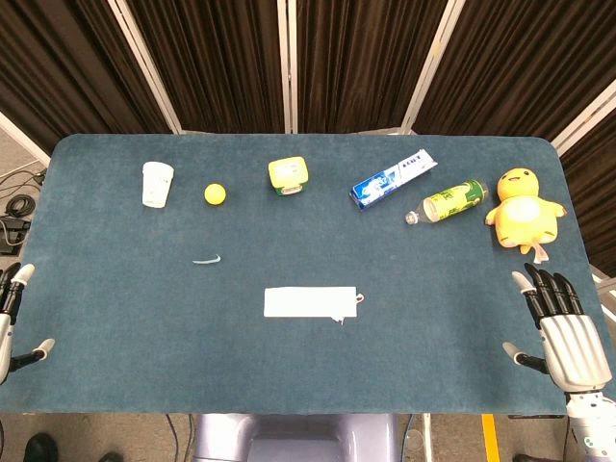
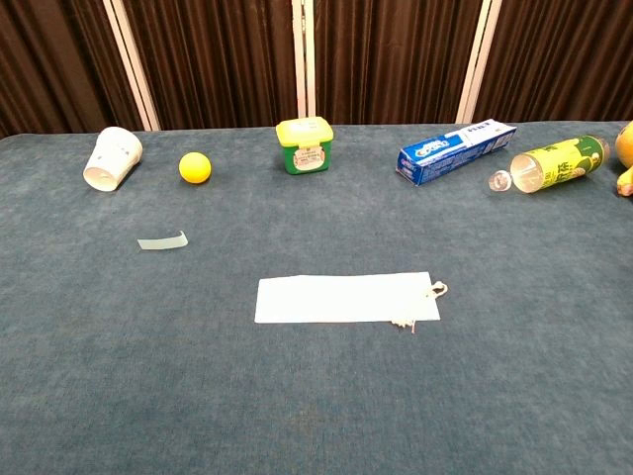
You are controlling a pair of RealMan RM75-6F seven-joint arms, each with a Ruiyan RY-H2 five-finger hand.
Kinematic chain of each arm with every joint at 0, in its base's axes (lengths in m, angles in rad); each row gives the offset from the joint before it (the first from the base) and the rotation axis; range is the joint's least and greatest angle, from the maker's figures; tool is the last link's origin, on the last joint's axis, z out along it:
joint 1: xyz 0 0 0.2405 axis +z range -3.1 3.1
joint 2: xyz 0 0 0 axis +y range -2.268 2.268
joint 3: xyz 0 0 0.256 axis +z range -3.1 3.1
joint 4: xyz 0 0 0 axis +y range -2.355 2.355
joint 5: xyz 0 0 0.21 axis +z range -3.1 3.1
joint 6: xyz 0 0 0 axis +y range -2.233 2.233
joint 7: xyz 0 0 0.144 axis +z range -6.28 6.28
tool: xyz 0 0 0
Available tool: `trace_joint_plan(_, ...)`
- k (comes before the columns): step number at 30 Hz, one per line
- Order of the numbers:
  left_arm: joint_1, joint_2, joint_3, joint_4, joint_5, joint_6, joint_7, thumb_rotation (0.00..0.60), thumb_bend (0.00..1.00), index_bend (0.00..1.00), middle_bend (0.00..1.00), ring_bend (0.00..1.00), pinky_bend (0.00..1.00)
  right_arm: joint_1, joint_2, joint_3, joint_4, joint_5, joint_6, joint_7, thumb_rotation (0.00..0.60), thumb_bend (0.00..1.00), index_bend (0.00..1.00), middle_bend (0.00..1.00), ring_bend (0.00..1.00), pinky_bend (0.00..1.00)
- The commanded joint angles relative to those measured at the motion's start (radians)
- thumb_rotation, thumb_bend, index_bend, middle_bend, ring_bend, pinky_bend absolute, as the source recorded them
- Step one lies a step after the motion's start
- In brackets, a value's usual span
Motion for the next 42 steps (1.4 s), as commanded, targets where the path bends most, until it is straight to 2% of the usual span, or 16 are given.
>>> trace_joint_plan(1, -0.001, 0.004, 0.001, 0.0, 0.0, -0.005, -0.005, 0.6, 0.0, 0.0, 0.0, 0.0, 0.0, 0.0, 0.0, 0.0, 0.0, 0.0, 0.0, 0.0, 0.6, 0.0, 0.0, 0.0, 0.0, 0.0)
trace_joint_plan(7, -0.012, 0.001, -0.001, 0.007, -0.013, -0.03, -0.006, 0.6, 0.0, 0.0, 0.0, 0.0, 0.0, 0.001, 0.001, 0.001, -0.002, 0.006, -0.003, 0.004, 0.6, 0.0, 0.0, 0.0, 0.0, 0.0)
trace_joint_plan(11, -0.072, -0.036, -0.038, 0.05, -0.058, -0.108, -0.023, 0.6, 0.07, 0.0, 0.0, 0.0, 0.0, 0.007, -0.001, 0.002, 0.001, 0.014, -0.017, 0.005, 0.6, 0.0, 0.0, 0.0, 0.0, 0.0)
trace_joint_plan(13, -0.119, -0.089, -0.074, 0.116, -0.065, -0.144, -0.052, 0.6, 0.11, 0.02, 0.0, 0.0, 0.0, 0.013, -0.005, 0.005, 0.004, 0.025, -0.03, 0.001, 0.6, 0.0, 0.0, 0.0, 0.0, 0.0)
trace_joint_plan(16, -0.195, -0.147, -0.11, 0.17, -0.118, -0.249, -0.073, 0.6, 0.15, 0.11, 0.0, 0.0, 0.0, 0.02, -0.015, 0.009, 0.01, 0.056, -0.054, -0.009, 0.6, 0.0, 0.0, 0.0, 0.0, 0.0)
trace_joint_plan(20, -0.3, -0.214, -0.158, 0.216, -0.213, -0.379, -0.018, 0.6, 0.26, 0.23, 0.0, 0.0, 0.0, 0.028, -0.025, 0.017, 0.023, 0.088, -0.076, -0.022, 0.6, 0.0, 0.0, 0.0, 0.0, 0.0)
trace_joint_plan(22, -0.345, -0.248, -0.175, 0.24, -0.249, -0.426, 0.011, 0.6, 0.31, 0.27, 0.0, 0.0, 0.0, 0.032, -0.03, 0.021, 0.029, 0.104, -0.088, -0.024, 0.6, 0.0, 0.0, 0.0, 0.0, 0.0)
trace_joint_plan(25, -0.406, -0.305, -0.197, 0.284, -0.309, -0.477, 0.058, 0.6, 0.33, 0.35, 0.0, 0.0, 0.0, 0.039, -0.036, 0.025, 0.039, 0.128, -0.107, -0.029, 0.6, 0.0, 0.0, 0.0, 0.0, 0.0)
trace_joint_plan(33, -0.535, -0.428, -0.226, 0.426, -0.432, -0.589, 0.134, 0.6, 0.37, 0.4, 0.0, 0.0, 0.0, 0.051, -0.047, 0.036, 0.059, 0.166, -0.131, -0.039, 0.6, 0.0, 0.0, 0.0, 0.0, 0.0)
trace_joint_plan(42, -0.62, -0.517, -0.223, 0.533, -0.556, -0.67, 0.197, 0.6, 0.37, 0.43, 0.0, 0.0, 0.0, 0.055, -0.051, 0.039, 0.079, 0.2, -0.153, -0.035, 0.6, 0.0, 0.0, 0.0, 0.0, 0.0)
